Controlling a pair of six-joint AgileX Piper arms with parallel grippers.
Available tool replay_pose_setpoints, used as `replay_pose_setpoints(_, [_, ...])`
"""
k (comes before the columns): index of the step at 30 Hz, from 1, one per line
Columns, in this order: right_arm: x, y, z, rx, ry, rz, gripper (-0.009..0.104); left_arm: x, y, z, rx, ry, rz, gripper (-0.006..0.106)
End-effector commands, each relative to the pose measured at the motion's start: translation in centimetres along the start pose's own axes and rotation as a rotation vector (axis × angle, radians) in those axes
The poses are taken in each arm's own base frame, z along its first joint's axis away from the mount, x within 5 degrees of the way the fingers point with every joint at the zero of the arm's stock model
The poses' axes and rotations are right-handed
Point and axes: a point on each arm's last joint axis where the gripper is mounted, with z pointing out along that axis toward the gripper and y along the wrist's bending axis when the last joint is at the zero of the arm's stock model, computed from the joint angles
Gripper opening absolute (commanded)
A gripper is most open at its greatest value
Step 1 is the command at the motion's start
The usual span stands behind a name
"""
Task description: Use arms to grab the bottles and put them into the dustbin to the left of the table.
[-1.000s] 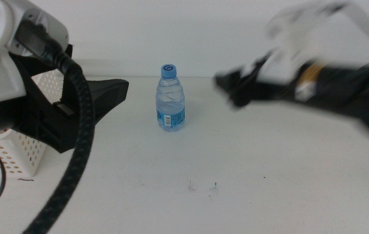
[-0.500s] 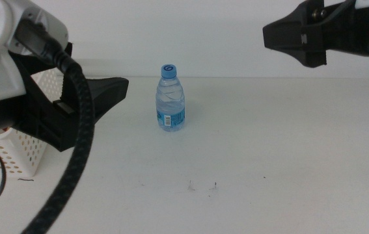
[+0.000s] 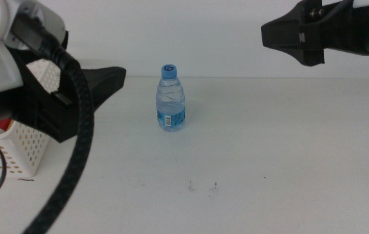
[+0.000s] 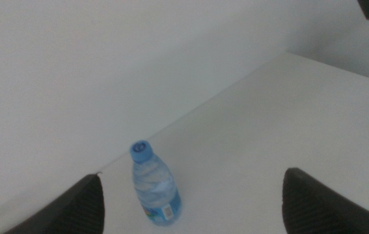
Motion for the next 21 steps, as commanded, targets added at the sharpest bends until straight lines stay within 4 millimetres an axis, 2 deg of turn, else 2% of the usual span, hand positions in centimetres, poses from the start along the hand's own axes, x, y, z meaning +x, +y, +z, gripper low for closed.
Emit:
replay_pose_setpoints(1, [-0.3,0.1,-0.3,-0.002,-0.021,-0.013,0.087,-0.2,0.4,-0.1,-0.032,-0.029,-0.007,0.094])
replay_pose_setpoints(5, [-0.3,0.1,-0.3,-0.002,-0.021,-0.013,0.087,0.4,1.4,0.5,-0.099,-0.107,-0.071,0.094])
replay_pose_setpoints(9, [-0.3,0.1,-0.3,-0.002,-0.021,-0.013,0.087,2.7,2.1,1.1,-0.153,-0.117,-0.149,0.094])
replay_pose_setpoints(17, [-0.3,0.1,-0.3,-0.003,-0.021,-0.012,0.087,6.1,1.6,2.3,-0.164,-0.138,-0.178,0.094])
replay_pose_setpoints(21, [-0.3,0.1,-0.3,-0.003,-0.021,-0.012,0.087,8.7,0.8,2.9,-0.166,-0.216,-0.199,0.094])
